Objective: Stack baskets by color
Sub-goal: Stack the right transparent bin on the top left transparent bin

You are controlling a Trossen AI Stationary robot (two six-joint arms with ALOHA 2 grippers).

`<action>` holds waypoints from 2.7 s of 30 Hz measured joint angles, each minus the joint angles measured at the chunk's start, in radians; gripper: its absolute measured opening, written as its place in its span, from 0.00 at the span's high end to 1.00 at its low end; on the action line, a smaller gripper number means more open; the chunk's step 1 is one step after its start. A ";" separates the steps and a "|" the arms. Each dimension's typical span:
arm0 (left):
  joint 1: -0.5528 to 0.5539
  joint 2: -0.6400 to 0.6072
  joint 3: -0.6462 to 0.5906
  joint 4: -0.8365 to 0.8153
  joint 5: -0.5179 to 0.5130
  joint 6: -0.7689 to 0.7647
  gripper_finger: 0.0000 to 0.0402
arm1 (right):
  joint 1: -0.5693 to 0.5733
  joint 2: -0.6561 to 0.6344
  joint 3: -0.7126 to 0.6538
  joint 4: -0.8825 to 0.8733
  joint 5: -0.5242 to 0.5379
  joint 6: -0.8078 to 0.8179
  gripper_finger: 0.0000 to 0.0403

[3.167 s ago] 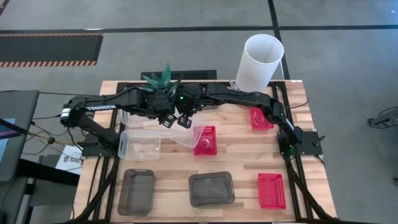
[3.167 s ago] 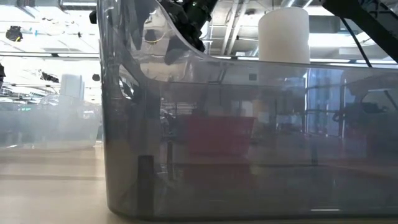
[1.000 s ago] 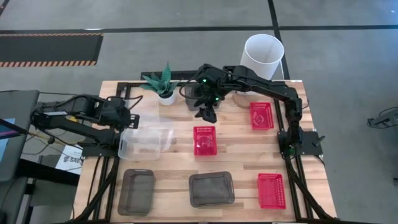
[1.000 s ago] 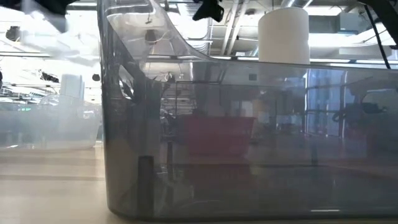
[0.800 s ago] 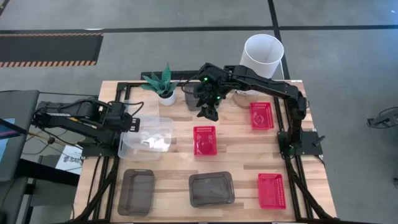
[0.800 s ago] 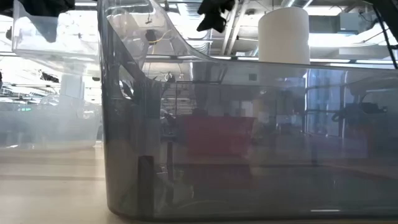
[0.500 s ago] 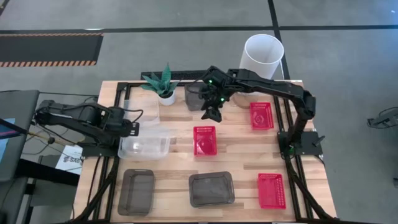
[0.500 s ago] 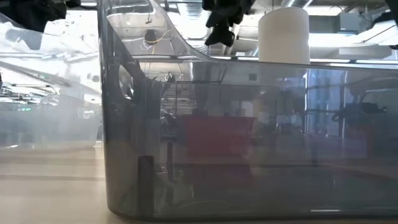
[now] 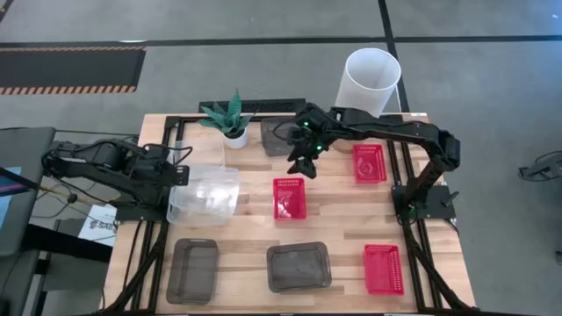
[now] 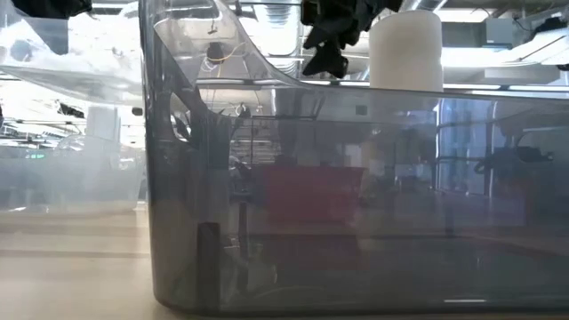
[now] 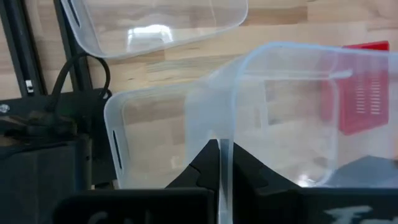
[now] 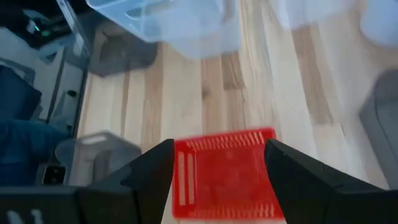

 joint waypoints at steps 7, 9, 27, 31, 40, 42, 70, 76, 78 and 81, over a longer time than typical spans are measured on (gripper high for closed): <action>0.033 0.040 -0.017 0.001 -0.006 0.054 1.00 | 0.060 0.023 0.000 0.197 0.001 0.033 0.33; 0.040 0.048 -0.038 -0.001 0.011 0.083 1.00 | 0.078 0.027 -0.002 0.232 0.001 0.033 0.33; 0.185 0.050 0.240 -0.001 0.090 0.313 1.00 | 0.121 0.041 -0.001 0.270 0.016 0.051 0.33; 0.212 0.076 0.300 -0.004 0.085 0.363 1.00 | 0.126 0.041 -0.001 0.270 0.016 0.051 0.33; 0.348 0.190 0.367 0.001 -0.176 0.622 1.00 | 0.113 0.041 -0.001 0.279 0.031 0.051 0.33; 0.421 0.208 0.367 0.001 -0.225 0.674 1.00 | 0.109 0.041 -0.001 0.282 0.031 0.052 0.33; 1.112 0.250 0.201 0.002 0.093 1.306 1.00 | 0.122 0.041 -0.001 0.255 0.031 0.059 0.33; 1.127 0.254 0.201 0.001 0.107 1.366 1.00 | 0.116 0.041 -0.001 0.265 0.031 0.059 0.33; 1.127 0.255 0.201 0.000 0.112 1.377 1.00 | 0.116 0.041 -0.001 0.268 0.032 0.059 0.33; 1.127 0.265 0.201 0.001 0.203 1.435 1.00 | 0.116 0.041 -0.001 0.269 0.032 0.059 0.33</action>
